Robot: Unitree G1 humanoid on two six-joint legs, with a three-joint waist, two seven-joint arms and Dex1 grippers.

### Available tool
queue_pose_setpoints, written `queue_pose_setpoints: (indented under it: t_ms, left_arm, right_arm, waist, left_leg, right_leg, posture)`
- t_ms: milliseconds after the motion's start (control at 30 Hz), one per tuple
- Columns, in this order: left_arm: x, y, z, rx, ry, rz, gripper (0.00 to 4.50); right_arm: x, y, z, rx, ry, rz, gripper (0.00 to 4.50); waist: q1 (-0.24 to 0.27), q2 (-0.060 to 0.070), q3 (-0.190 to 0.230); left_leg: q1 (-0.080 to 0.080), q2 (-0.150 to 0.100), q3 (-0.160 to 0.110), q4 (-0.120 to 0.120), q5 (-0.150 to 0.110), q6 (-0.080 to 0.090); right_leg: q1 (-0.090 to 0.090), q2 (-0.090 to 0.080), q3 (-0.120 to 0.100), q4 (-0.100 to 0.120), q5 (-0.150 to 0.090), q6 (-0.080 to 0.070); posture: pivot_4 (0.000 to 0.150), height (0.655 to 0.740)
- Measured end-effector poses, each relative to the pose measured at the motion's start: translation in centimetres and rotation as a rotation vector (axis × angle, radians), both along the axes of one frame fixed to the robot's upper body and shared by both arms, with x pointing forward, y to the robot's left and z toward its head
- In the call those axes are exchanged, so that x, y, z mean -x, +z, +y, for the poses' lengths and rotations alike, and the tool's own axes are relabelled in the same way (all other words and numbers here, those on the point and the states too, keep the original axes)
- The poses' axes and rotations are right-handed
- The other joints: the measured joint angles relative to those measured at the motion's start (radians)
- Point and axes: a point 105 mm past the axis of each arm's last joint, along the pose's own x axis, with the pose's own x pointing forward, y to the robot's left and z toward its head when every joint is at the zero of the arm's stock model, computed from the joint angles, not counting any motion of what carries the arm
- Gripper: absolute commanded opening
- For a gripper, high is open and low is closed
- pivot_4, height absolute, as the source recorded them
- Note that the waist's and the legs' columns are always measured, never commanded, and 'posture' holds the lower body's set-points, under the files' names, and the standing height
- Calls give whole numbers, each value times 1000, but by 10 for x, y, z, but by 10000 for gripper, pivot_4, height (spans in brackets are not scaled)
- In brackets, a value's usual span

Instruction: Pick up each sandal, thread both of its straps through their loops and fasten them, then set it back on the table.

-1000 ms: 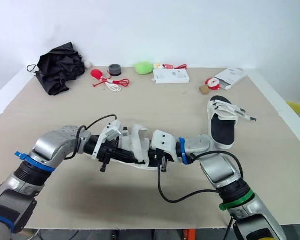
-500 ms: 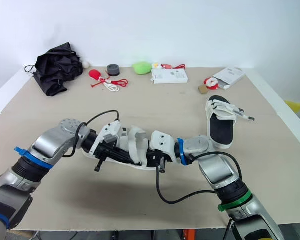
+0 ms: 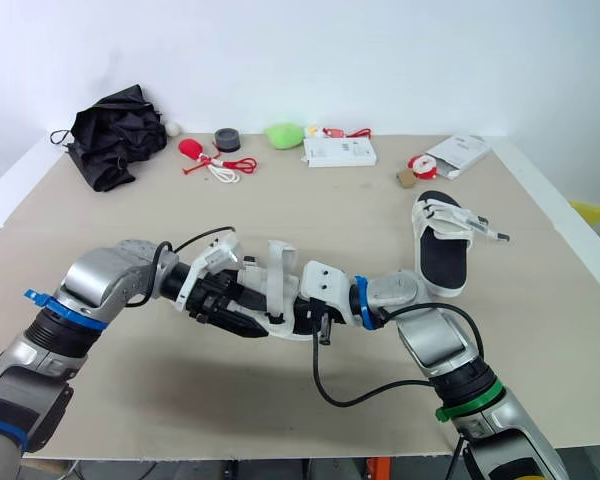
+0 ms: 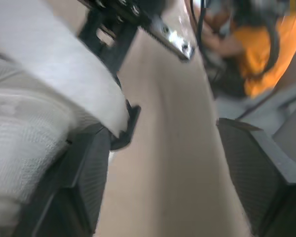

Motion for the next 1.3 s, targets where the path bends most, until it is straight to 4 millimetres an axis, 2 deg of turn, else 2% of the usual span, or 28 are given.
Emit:
queue_pose_setpoints:
  t_ms: [167, 333, 433, 600, 633, 667, 867, 1100, 1300]
  left_arm:
    - [-3, 15, -6, 71, 85, 150, 34978]
    - [-5, 15, -10, 80, 134, 195, 34978]
    - [-9, 13, -12, 72, 162, 177, 27721]
    - [-18, 7, -10, 49, 217, 115, 7729]
    - [-18, 6, -10, 46, 218, 111, 2178]
    - [-19, 4, -10, 43, 217, 101, 299]
    - [-18, 2, -10, 40, 201, 77, 299]
    - [4, -8, -11, 14, 49, -53, 299]
    - [9, -13, -11, 9, -18, -146, 299]
  right_arm:
    - [2, 1, 3, -6, 17, 1, 0]
    - [2, 1, 3, -8, 16, 0, 0]
    - [1, 1, 3, -8, 13, -1, 0]
    - [2, 1, 4, -10, 17, 0, 0]
    - [2, 1, 4, -10, 17, 0, 0]
    - [2, 1, 4, -11, 18, 0, 0]
    - [2, 1, 4, -11, 19, 0, 0]
    - [4, 2, 5, -14, 25, 0, 0]
    - [4, 1, 6, -15, 24, -2, 0]
  waist:
    - [-9, 0, 1]
    - [-13, 0, 1]
    - [-13, 0, 1]
    - [-13, 0, 1]
    - [-13, 0, 1]
    - [-13, 0, 1]
    - [-14, 0, 1]
    - [-17, 0, 1]
    - [-17, 0, 2]
  left_leg:
    - [-3, 0, -1, -1, 0, 0]
    - [-3, 0, -1, -1, -1, 0]
    - [-3, -1, -1, -1, -1, 0]
    - [-3, -1, -1, -2, -1, -1]
    - [-3, -1, -1, -2, -1, -1]
    - [-3, -1, -1, -2, -1, -1]
    - [-4, -1, -1, -2, -1, -1]
    - [-4, 0, -1, -3, -2, -3]
    - [-4, 0, -1, -3, -2, -3]
  right_leg:
    - [-2, 0, -1, 0, 2, 5]
    - [-2, 0, -1, 0, 2, 5]
    - [-2, 0, -1, 0, 2, 6]
    - [-2, 0, 0, 0, 2, 5]
    - [-2, 0, 0, 0, 2, 5]
    - [-2, 0, 0, 0, 2, 5]
    - [-3, 0, 0, -1, 1, 5]
    - [-3, 0, 0, -1, 0, 5]
    - [-3, 0, 0, -1, -1, 4]
  posture:
    - [1500, 7400]
    - [1500, 7400]
    - [1500, 7400]
    - [1500, 7400]
    - [1500, 7400]
    - [1500, 7400]
    - [1500, 7400]
    - [1500, 7400]
    - [1500, 7400]
